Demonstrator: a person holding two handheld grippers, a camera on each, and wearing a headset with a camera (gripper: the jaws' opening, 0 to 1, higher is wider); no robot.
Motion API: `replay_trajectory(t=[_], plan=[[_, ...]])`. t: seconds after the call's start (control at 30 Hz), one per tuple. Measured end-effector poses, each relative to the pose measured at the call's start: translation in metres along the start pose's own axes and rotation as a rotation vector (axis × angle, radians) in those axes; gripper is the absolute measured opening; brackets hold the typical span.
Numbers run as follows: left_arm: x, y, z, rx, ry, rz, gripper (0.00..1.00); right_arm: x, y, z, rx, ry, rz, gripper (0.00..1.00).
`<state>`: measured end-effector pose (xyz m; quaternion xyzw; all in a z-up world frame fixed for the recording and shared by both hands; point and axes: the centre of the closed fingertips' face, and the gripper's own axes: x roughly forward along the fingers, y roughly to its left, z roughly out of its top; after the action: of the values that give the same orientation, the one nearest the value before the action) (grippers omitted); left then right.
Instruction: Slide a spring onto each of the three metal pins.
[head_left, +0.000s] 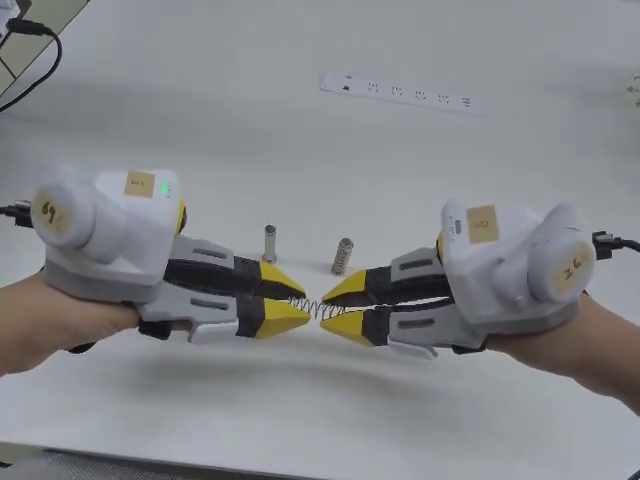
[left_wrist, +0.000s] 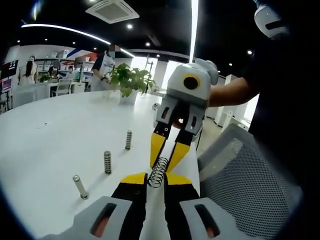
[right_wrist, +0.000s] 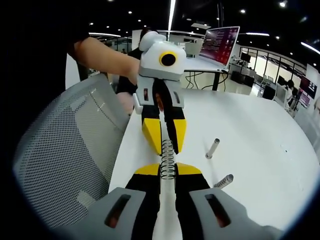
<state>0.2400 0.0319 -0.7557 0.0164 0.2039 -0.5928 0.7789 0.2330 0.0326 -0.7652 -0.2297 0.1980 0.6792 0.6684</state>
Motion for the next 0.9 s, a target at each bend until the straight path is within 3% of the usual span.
replay_trajectory(t=[0.9], plan=[[0.0020,-0.0060,0.0013,0.054,-0.005,-0.018,0.01,-0.0012,0.0014,-0.0009,-0.004,-0.008,0.017,0.08]])
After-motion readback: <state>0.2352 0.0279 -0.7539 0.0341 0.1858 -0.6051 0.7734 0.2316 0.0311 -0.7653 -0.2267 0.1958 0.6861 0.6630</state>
